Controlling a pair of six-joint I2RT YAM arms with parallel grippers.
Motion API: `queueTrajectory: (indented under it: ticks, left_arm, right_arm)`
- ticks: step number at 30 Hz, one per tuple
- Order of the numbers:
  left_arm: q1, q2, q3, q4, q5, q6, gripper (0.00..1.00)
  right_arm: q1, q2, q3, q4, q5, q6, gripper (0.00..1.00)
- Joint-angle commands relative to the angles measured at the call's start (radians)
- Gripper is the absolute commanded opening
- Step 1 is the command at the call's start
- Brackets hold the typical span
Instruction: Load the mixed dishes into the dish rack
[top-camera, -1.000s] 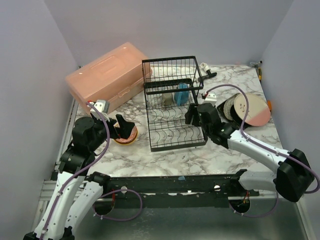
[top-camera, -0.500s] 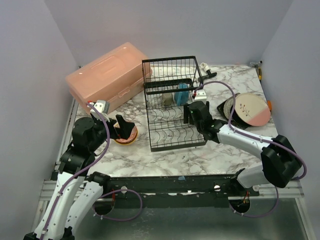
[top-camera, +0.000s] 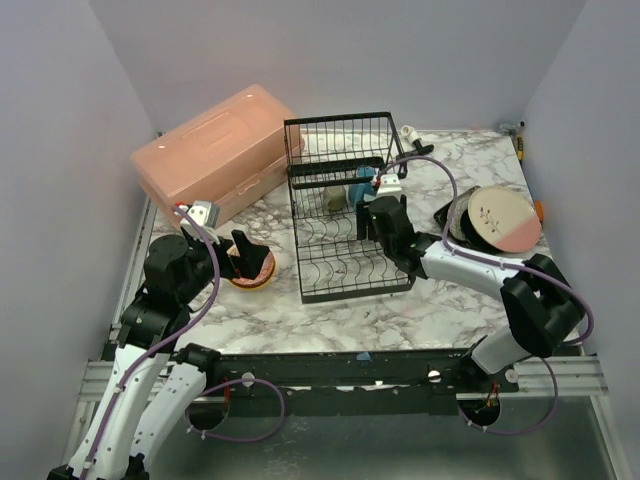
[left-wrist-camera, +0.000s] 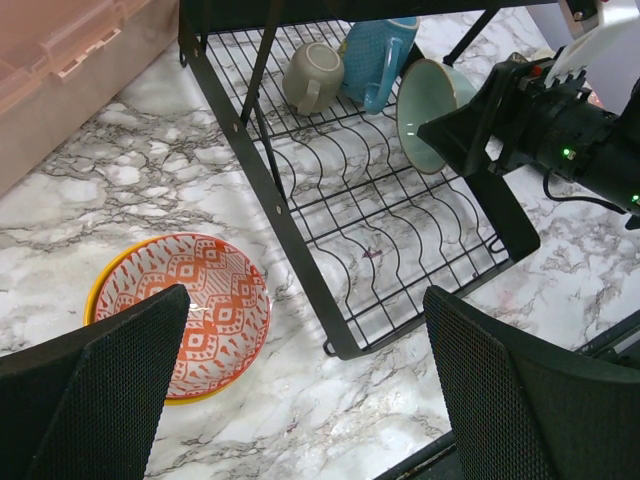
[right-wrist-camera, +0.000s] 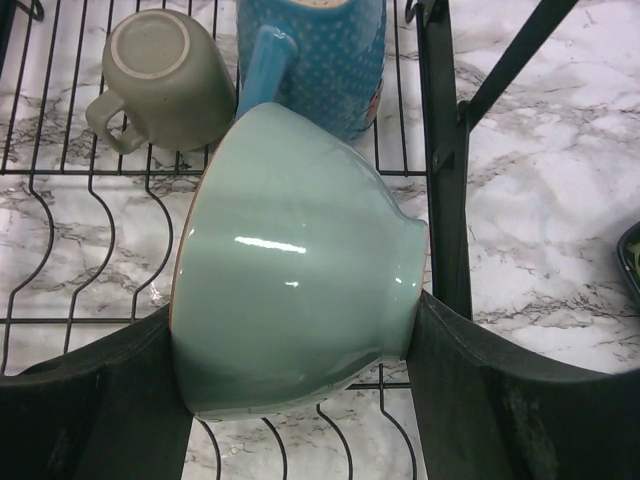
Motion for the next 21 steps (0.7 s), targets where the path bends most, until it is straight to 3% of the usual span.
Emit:
queueTrajectory:
  ticks: [1,12,13,15,17,21]
  left_arm:
    - [-0.002,-0.004,-0.009,0.012,-0.01,0.016,0.99]
    - [0.0,0.007,-0.008,0.014,-0.005,0.018,0.99]
    - [0.0,0.006,-0.008,0.014,-0.004,0.018,0.99]
    - [0.0,0.007,-0.008,0.014,-0.004,0.018,0.99]
    - [0.0,0.008,-0.008,0.013,-0.006,0.018,0.99]
    - [0.001,0.018,-0.006,0.013,-0.004,0.018,0.99]
  right_arm:
    - [-0.001,0.036,0.051,0.101,0.014,-0.041,0.0]
    - [-0.028,0.138,0.059,0.136,-0.078,-0.038,0.01]
    - [-0.033,0.143,0.058,0.135,-0.089,-0.029,0.07]
    - [-0.038,0.147,0.051,0.138,-0.088,-0.017,0.29]
    - [-0.042,0.147,0.043,0.139,-0.088,-0.009,0.42]
    - [-0.045,0.134,0.032,0.135,-0.07,-0.013,0.59]
